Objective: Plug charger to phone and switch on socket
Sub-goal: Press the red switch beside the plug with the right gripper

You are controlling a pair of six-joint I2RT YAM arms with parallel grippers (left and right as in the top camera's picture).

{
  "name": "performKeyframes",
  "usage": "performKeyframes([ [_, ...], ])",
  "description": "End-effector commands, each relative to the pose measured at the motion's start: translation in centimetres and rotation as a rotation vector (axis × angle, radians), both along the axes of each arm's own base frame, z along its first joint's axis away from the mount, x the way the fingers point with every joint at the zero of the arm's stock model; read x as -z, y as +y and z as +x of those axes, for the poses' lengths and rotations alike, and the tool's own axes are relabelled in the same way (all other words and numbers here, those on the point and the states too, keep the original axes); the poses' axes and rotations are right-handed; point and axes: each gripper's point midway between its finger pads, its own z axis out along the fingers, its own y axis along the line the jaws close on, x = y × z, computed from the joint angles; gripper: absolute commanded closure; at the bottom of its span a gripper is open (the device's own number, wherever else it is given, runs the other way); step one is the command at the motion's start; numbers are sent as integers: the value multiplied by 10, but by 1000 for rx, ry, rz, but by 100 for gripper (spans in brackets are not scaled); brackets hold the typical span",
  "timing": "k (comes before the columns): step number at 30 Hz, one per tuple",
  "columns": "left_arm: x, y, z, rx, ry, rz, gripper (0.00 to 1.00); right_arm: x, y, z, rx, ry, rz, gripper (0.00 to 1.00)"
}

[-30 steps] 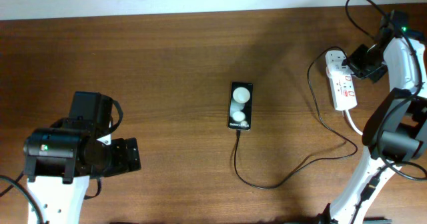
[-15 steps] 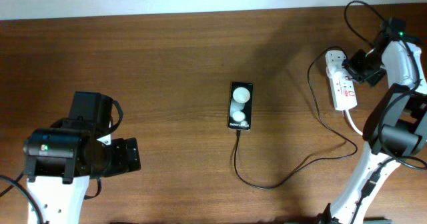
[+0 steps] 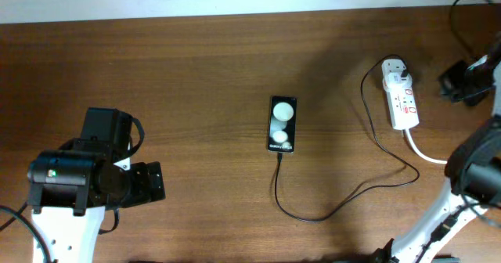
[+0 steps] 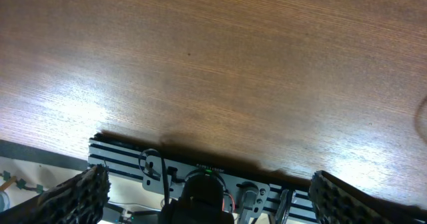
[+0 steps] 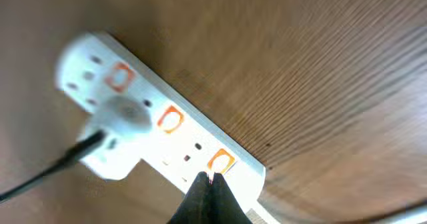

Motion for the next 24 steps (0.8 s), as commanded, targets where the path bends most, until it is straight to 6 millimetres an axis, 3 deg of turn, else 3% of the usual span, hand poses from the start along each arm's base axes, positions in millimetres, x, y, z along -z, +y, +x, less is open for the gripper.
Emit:
performKeyframes([
  [1,-1,3,-1,-6,-10,10,1,-1,7,3,18,10,-18,96],
  [3,-1,3,-1,-6,-10,10,1,7,22,8,-32,32,-27,92],
  [4,-1,3,-1,-6,-10,10,1,9,23,6,-39,56,-57,80],
  [5,-1,3,-1,-6,-10,10,1,12,28,6,-67,75,-79,77],
  [7,-1,3,-1,-6,-10,10,1,23,33,8,-87,80,-89,75],
  [8,-1,3,-1,-6,-10,10,1,31,33,6,-86,86,-86,76],
  [10,-1,3,-1,-6,-10,10,1,40,31,9,-83,72,-91,96],
  [15,-1,3,-1,-6,-10,10,1,50,50,28,-79,31,-40,96],
  [18,-1,3,-1,-6,-10,10,1,51,52,35,-79,9,-46,96],
  [24,-1,3,-1,-6,-10,10,1,71,47,41,-77,14,-50,96],
])
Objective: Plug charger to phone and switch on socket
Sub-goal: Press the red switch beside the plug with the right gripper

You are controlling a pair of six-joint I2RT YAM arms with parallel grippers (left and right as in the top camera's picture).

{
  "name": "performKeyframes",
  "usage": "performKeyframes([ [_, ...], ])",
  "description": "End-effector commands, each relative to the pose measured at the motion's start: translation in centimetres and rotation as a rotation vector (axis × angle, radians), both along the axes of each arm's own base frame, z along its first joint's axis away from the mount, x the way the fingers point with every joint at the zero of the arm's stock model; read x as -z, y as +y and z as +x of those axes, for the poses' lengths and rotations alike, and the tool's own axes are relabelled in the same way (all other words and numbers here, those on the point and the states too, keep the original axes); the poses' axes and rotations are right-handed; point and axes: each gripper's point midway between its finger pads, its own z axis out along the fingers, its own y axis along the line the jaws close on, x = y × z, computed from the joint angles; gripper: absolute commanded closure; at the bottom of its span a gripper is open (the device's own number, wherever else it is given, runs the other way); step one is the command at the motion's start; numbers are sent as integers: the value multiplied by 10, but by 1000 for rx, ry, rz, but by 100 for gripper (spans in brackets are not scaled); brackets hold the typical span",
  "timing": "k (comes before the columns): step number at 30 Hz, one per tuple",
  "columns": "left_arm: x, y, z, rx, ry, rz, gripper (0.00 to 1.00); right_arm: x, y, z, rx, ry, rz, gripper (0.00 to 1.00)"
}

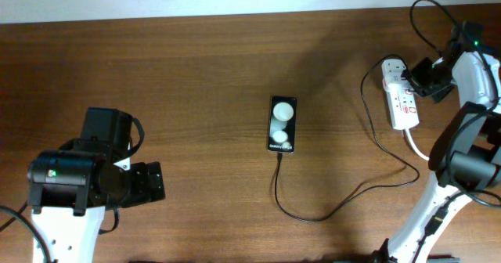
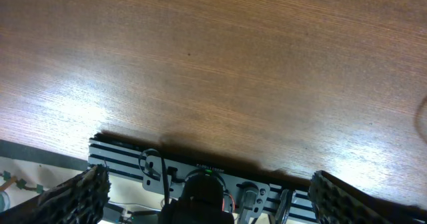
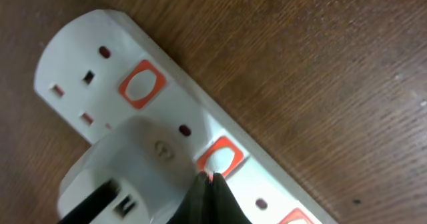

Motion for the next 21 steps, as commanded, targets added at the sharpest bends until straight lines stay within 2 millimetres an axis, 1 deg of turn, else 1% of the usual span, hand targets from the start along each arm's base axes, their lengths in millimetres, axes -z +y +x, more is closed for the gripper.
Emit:
performKeyframes([
  [1,-1,3,-1,-6,-10,10,1,10,1,3,3,3,3,96],
  [6,-1,3,-1,-6,-10,10,1,7,9,13,-13,-45,53,96],
  [8,-1,3,-1,-6,-10,10,1,8,10,12,-14,-42,54,96],
  [10,-1,3,-1,-6,-10,10,1,18,17,12,-25,-21,69,96],
  [11,-1,3,-1,-6,-10,10,0,19,20,12,-30,-22,81,96],
  [15,-1,3,-1,-6,-10,10,1,20,24,13,-37,-22,90,96],
  [18,-1,3,-1,-6,-10,10,1,17,35,16,-52,-45,153,96],
  [21,-1,3,-1,-6,-10,10,1,17,37,13,-50,-31,159,96],
])
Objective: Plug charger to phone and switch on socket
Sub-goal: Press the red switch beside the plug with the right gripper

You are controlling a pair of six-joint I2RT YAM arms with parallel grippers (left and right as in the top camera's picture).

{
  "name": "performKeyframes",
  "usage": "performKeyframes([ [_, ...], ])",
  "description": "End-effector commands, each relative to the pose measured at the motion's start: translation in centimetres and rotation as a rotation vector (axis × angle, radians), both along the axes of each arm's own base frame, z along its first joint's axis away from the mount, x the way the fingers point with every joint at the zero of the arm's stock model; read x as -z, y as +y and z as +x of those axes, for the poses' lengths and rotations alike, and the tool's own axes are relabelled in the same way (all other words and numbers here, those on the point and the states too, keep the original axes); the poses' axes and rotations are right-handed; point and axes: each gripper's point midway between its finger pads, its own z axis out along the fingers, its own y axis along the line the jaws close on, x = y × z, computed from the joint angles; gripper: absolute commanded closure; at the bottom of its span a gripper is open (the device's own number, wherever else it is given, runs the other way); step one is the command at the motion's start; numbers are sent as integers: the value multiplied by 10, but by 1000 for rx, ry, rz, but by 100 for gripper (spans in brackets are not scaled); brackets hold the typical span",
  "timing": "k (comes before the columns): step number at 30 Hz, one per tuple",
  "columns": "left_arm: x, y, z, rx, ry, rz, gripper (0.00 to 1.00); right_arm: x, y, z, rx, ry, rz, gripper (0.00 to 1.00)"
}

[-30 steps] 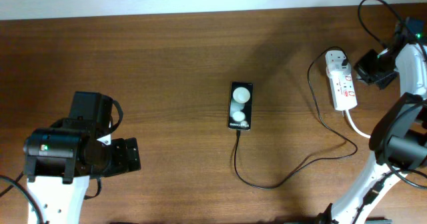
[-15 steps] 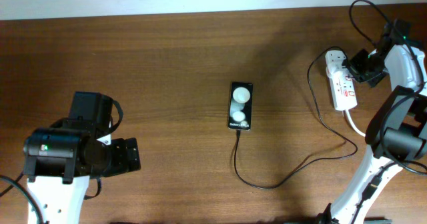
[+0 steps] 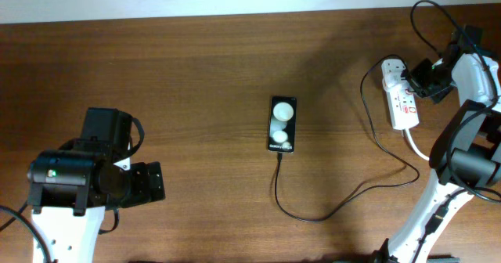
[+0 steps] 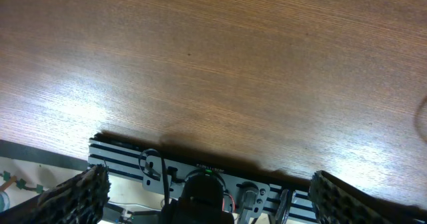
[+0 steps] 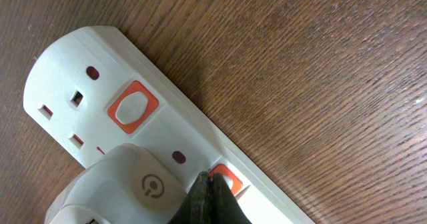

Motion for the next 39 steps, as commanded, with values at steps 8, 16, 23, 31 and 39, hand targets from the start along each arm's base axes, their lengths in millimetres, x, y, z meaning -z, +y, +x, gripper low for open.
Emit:
performKeyframes([
  [8,-1,3,-1,-6,-10,10,1,14,48,2,-70,21,131,96],
  [16,-1,3,-1,-6,-10,10,1,29,65,-3,-110,71,69,96],
  [23,-1,3,-1,-6,-10,10,0,32,71,-3,-116,59,103,96],
  [31,-1,3,-1,-6,-10,10,1,20,16,-27,-25,58,127,96],
  [39,-1,3,-1,-6,-10,10,1,-73,-34,-47,42,24,-197,96],
])
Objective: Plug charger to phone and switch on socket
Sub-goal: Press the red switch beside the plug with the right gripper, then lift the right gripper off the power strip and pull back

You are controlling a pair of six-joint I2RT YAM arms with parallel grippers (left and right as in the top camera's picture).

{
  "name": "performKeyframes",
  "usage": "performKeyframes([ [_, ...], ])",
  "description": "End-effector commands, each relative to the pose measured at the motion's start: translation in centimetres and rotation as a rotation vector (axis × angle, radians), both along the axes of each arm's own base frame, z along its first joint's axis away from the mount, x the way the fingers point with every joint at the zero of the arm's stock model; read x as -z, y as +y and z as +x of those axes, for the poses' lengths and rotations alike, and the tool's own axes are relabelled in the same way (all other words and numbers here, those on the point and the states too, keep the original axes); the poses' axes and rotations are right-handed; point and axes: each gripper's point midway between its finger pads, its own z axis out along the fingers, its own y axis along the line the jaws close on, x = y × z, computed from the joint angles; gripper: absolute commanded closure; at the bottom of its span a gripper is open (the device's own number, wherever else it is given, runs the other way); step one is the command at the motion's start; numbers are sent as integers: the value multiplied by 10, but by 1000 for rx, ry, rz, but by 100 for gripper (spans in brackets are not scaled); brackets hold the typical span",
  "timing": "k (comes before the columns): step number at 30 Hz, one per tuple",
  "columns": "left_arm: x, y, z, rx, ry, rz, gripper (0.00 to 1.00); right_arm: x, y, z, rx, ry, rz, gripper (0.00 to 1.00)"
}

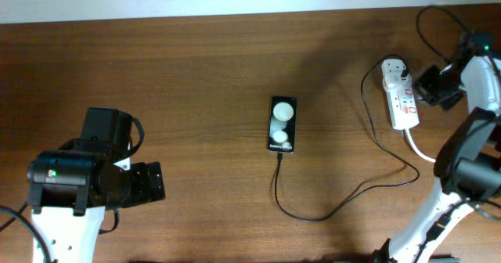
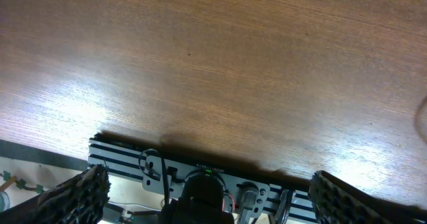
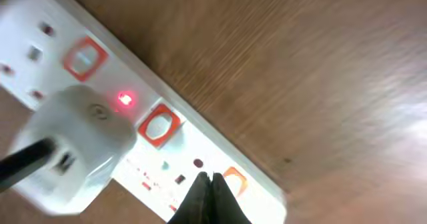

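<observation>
The black phone (image 1: 282, 124) lies at the table's middle with the black charger cable (image 1: 313, 216) plugged into its near end. The cable runs to a white plug (image 3: 67, 134) in the white socket strip (image 1: 401, 99) at the right. A red light (image 3: 124, 99) glows beside the plug. My right gripper (image 3: 208, 179) is shut and empty, hovering over the strip's orange switches (image 3: 159, 125). My left gripper (image 2: 207, 187) is open over bare wood at the left edge.
The socket strip's own white lead (image 1: 423, 153) trails toward the right edge. The left arm's black base (image 1: 86, 177) fills the near left corner. The right arm (image 1: 462, 153) stands along the right edge.
My right gripper has lifted back from the switch beside the plug. A red light now glows on the strip there. The left arm has not moved.
My right gripper, shut, was above the strip's far switches. Then it was down near the switch by the plug, then its tips were on that switch. Now it is raised and the strip's red light is on. The phone stayed plugged throughout.
</observation>
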Motion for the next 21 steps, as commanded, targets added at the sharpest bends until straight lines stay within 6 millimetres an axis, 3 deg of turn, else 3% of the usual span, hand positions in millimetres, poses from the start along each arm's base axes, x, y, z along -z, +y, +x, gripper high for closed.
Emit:
performKeyframes([
  [1,-1,3,-1,-6,-9,10,1,-70,-13,-4,16,-114,-120,96],
  [6,-1,3,-1,-6,-9,10,1,-141,28,6,-66,-317,-60,96],
  [7,-1,3,-1,-6,-9,10,1,-147,39,8,-87,-337,-30,71],
  [8,-1,3,-1,-6,-9,10,1,-146,50,6,-105,-336,22,30],
  [9,-1,3,-1,-6,-9,10,1,-144,65,-1,-123,-315,104,20],
  [11,-1,3,-1,-6,-9,10,1,-140,84,-16,-135,-267,206,12],
  [12,-1,3,-1,-6,-9,10,1,-136,90,-28,-125,-213,233,1],
  [17,-1,3,-1,-6,-9,10,1,-127,106,-66,-98,-52,314,1],
  [21,-1,3,-1,-6,-9,10,1,-127,105,-66,-97,-50,307,1],
])
